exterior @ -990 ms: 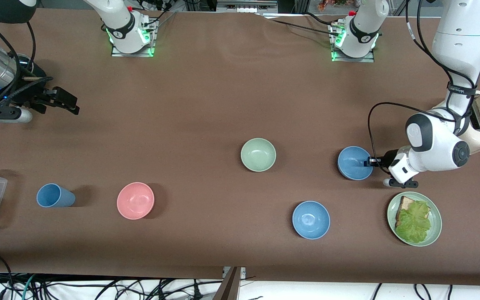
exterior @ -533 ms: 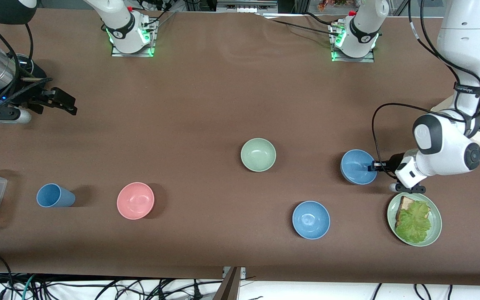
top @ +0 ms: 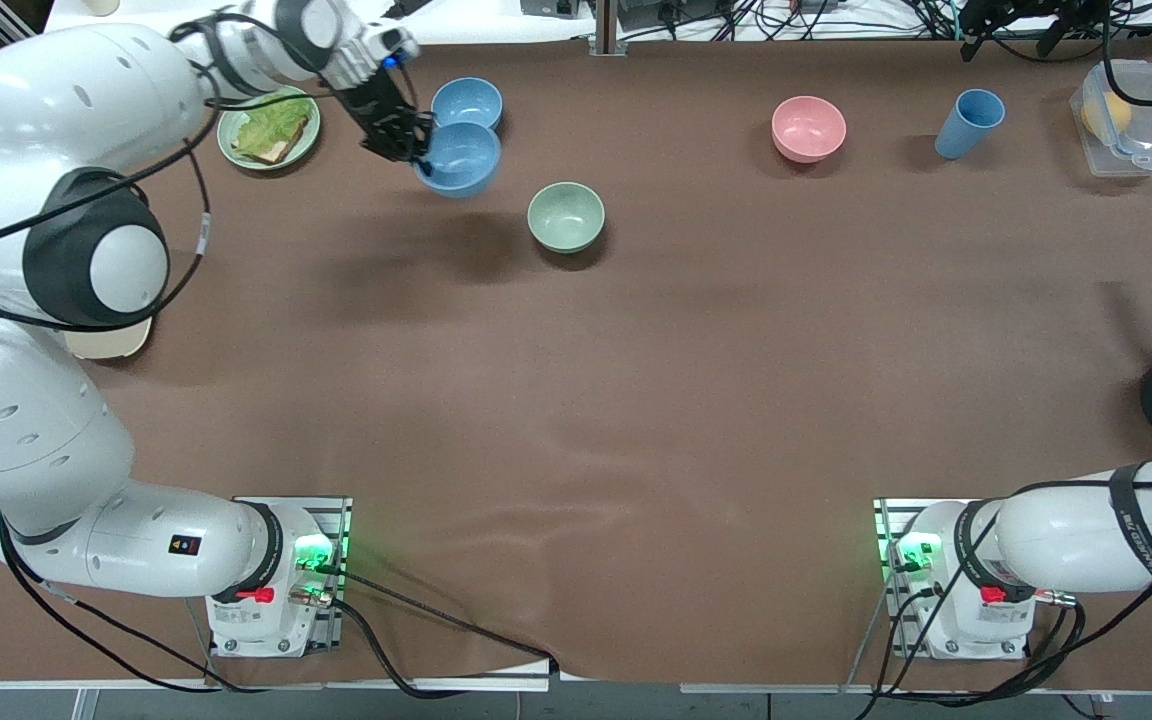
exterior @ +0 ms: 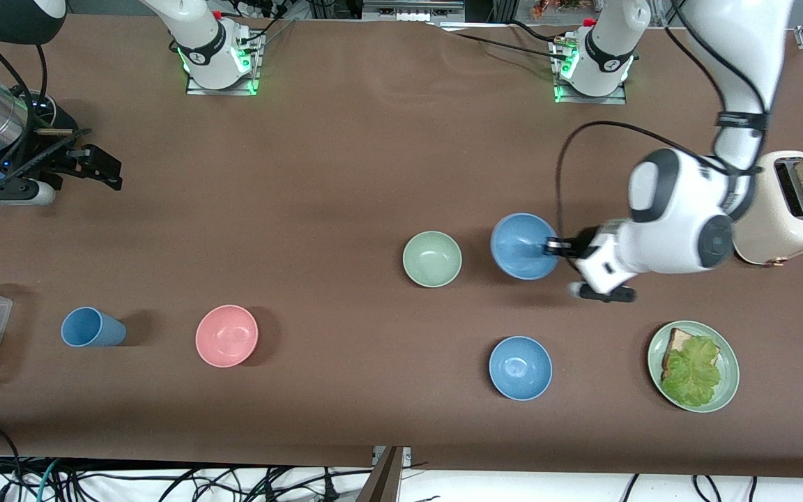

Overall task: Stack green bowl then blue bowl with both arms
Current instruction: 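Carry the blue bowl into the green bowl and open the left gripper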

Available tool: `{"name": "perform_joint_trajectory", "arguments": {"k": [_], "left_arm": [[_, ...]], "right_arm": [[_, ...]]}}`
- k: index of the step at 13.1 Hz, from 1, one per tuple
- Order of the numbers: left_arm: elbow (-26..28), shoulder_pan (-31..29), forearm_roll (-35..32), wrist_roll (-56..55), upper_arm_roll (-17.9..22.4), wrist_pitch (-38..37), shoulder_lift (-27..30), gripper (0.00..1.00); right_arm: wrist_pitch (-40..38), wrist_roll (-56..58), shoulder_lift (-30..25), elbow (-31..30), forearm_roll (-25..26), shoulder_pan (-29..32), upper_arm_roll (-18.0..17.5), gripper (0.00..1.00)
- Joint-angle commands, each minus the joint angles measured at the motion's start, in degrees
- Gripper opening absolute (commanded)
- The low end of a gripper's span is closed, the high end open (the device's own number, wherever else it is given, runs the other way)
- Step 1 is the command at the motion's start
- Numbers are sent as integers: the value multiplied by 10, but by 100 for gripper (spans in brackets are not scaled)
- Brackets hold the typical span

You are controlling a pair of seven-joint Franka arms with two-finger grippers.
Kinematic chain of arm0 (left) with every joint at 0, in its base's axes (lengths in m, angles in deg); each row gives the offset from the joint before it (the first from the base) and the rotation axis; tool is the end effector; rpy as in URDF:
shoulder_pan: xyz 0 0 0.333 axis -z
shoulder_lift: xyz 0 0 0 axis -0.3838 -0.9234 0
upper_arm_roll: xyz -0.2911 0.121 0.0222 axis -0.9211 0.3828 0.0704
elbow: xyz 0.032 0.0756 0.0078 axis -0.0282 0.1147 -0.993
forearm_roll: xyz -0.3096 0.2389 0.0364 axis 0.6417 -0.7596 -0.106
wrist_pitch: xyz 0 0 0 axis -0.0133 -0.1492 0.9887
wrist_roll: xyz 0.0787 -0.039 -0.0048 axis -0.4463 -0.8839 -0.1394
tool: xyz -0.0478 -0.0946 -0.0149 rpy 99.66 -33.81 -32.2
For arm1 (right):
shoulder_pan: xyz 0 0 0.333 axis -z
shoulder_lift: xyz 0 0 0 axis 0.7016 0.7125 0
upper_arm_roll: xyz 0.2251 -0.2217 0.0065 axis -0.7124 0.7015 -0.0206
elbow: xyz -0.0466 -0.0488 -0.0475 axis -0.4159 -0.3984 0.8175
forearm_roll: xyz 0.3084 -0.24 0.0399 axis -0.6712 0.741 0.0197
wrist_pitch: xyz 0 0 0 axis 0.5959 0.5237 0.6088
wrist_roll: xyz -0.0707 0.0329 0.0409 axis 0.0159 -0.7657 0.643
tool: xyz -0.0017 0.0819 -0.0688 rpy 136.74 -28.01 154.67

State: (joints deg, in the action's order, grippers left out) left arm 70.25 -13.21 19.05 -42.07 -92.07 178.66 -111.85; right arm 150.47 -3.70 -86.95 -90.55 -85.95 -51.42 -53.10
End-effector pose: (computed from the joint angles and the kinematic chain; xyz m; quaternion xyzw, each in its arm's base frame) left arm 0.6141 -0.2041 0.3248 0.9754 -0.0107 -0.1302 0.1773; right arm 0.5668 0.0480 0.5760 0.9997 0.0096 -0.0120 0.0162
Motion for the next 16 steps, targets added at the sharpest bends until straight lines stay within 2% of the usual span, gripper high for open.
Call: {"name": "perform_joint_trajectory", "arguments": {"k": [1,3,8,16], "left_arm": [[5,60,18,-50,3,67,-20,0],[5,83,18,-72,3,126,-43,0],[5,119,13,-94,4,184,-79,0],[5,130,15,-113,3,193,-81,0]], "right_arm": [[-10,4,9,19,9,4,-2,99],[-13,-2,9,18,8,3,-2,99],[-14,-1,14,18,9,3,-2,99],[-33,8,24,17,8,19,4,99]]}}
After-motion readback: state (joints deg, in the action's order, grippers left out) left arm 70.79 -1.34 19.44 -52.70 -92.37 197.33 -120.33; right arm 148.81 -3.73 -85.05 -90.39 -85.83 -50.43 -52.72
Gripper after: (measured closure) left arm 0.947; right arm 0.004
